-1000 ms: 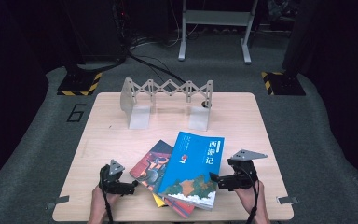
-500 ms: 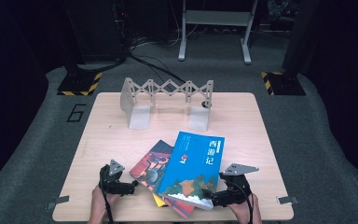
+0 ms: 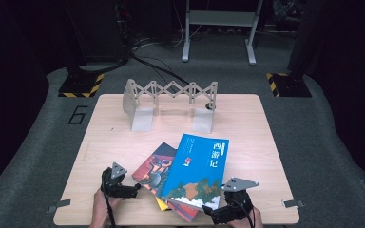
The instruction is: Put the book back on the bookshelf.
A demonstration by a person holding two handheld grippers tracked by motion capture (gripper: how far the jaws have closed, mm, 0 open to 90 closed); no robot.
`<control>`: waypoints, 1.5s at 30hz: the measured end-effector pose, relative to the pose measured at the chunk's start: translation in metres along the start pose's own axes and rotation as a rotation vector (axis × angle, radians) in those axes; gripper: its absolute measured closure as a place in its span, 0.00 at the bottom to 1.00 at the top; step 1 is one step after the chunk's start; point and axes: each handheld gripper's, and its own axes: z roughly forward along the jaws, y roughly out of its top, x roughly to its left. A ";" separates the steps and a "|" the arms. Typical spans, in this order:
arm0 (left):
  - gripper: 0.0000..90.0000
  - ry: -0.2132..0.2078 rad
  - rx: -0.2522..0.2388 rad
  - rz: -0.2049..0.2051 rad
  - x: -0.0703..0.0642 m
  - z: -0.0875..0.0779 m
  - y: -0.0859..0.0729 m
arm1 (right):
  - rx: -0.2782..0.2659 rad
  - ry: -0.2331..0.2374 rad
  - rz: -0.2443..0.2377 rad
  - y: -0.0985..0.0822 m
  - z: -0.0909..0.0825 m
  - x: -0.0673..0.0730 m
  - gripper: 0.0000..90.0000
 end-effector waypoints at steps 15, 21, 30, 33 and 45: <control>0.02 0.000 -0.004 0.005 0.000 0.000 0.000 | -0.011 0.006 -0.057 -0.002 0.001 -0.001 0.00; 0.02 0.000 -0.005 0.005 0.000 0.000 0.000 | -0.014 0.025 -0.075 0.001 0.003 -0.007 0.00; 0.03 0.001 -0.006 0.006 0.000 0.000 0.000 | 0.003 0.044 -0.090 0.011 0.009 -0.014 0.00; 0.03 0.001 -0.007 0.006 0.000 0.000 0.000 | 0.003 0.049 -0.099 0.013 0.010 -0.016 0.00; 0.03 0.001 -0.007 0.006 0.000 0.000 0.000 | 0.011 0.047 -0.099 0.027 0.021 -0.022 0.00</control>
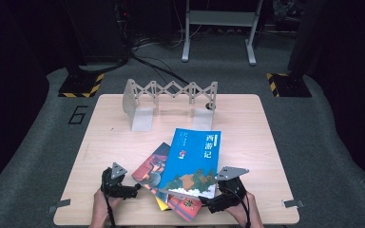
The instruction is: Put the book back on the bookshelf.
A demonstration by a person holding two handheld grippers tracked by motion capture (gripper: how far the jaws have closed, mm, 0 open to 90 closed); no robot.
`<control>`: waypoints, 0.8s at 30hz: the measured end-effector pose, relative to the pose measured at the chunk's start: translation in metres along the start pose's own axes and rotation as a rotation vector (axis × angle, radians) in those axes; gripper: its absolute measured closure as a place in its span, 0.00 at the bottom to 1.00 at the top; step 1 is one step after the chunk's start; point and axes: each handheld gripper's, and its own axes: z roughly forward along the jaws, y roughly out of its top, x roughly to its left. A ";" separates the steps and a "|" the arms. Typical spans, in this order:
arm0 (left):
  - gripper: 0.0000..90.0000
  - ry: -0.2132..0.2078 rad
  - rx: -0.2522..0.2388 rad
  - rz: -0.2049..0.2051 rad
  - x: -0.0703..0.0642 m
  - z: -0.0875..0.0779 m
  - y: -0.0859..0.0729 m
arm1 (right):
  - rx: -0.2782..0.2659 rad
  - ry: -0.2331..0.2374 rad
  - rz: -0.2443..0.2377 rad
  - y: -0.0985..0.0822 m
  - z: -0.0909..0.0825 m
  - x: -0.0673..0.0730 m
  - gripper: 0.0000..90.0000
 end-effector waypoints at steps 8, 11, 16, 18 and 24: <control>0.03 0.000 0.002 -0.001 0.000 0.000 0.000 | 0.004 -0.002 0.010 0.005 0.004 -0.002 0.00; 0.03 -0.001 0.002 -0.001 0.000 0.000 0.000 | -0.007 -0.006 0.009 0.005 0.006 -0.003 0.00; 0.03 0.000 0.000 0.000 0.000 0.000 0.000 | 0.001 0.001 0.008 0.010 0.009 -0.007 0.00; 0.03 0.000 0.001 0.000 0.000 0.000 0.000 | 0.002 0.002 0.002 0.011 0.011 -0.008 0.00; 0.03 -0.006 0.009 0.001 0.000 -0.001 0.000 | -0.007 0.006 -0.004 0.015 0.016 -0.012 0.00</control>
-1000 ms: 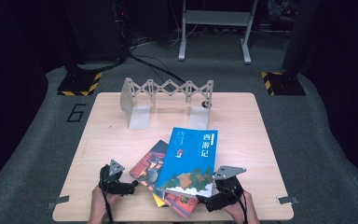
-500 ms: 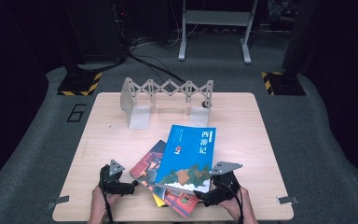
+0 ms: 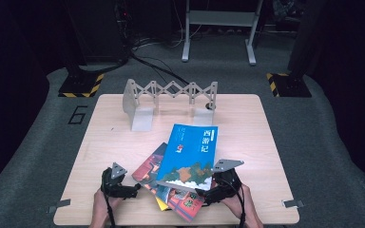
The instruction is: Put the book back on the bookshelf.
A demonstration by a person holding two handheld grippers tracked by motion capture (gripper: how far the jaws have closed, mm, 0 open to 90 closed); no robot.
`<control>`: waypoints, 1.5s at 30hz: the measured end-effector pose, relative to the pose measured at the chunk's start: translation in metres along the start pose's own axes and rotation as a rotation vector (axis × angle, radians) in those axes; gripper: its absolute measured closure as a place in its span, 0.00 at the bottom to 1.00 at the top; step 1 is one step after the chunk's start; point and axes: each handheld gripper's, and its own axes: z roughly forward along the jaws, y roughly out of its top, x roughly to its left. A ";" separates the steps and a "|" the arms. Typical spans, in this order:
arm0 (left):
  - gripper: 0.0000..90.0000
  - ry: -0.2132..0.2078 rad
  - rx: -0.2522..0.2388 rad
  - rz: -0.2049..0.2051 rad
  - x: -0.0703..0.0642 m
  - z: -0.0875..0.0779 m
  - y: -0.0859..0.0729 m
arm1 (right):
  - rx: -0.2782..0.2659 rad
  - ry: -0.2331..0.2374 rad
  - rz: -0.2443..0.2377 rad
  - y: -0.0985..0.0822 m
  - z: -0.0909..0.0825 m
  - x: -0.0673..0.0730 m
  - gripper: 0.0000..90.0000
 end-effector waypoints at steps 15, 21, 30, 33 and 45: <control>0.03 0.003 -0.006 -0.004 0.000 0.000 0.000 | -0.037 0.031 0.023 -0.007 -0.009 -0.006 0.01; 0.03 0.002 -0.008 -0.006 0.000 0.000 0.000 | -0.058 0.043 0.075 -0.004 -0.027 -0.019 0.00; 0.03 -0.016 -0.001 0.013 0.003 0.001 0.001 | -0.092 0.096 0.104 0.011 -0.038 -0.028 0.00; 0.02 -0.018 0.006 0.016 0.004 0.001 0.002 | -0.096 0.058 0.113 0.014 -0.041 -0.032 0.00; 0.05 -0.010 0.008 -0.034 0.023 0.002 0.007 | -0.077 0.004 0.202 0.023 -0.013 -0.051 0.02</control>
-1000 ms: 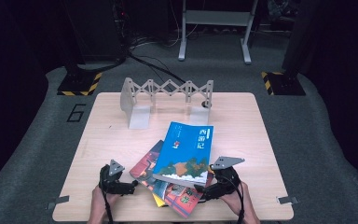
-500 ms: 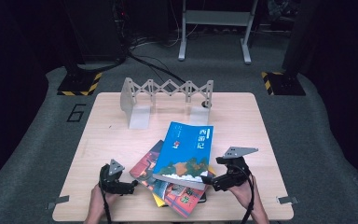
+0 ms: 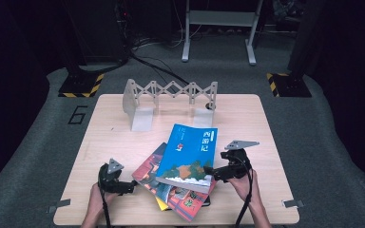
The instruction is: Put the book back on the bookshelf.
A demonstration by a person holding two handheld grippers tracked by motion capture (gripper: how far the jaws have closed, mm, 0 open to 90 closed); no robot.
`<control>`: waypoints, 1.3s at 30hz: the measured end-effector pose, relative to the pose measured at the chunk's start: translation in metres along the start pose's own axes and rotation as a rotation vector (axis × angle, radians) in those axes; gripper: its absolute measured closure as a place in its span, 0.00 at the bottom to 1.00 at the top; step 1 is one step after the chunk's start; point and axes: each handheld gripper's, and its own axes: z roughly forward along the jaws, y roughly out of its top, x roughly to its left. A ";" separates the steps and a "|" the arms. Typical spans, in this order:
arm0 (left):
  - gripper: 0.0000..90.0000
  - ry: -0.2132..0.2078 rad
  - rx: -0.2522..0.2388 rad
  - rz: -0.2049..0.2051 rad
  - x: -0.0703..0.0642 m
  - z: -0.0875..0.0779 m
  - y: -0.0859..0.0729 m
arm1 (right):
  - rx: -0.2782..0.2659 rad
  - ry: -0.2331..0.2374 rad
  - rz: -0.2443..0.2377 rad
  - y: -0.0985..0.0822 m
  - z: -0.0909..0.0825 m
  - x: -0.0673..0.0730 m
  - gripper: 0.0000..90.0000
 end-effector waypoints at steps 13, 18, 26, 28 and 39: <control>0.00 -0.097 -0.005 -0.180 0.036 -0.013 0.034 | 0.055 -0.011 0.013 0.001 0.019 -0.006 0.07; 0.00 -0.108 -0.006 -0.172 0.037 -0.016 0.048 | 0.065 0.005 0.023 0.004 0.025 -0.007 0.07; 0.00 -0.121 -0.024 -0.144 0.038 -0.018 0.073 | 0.093 0.005 0.027 0.009 0.028 -0.008 0.07; 0.00 -0.139 -0.012 -0.136 0.037 -0.017 0.078 | 0.099 0.005 0.032 0.009 0.028 -0.008 0.07; 0.00 -0.201 -0.020 -0.156 0.024 -0.005 0.109 | 0.102 -0.004 0.030 0.010 0.029 -0.006 0.09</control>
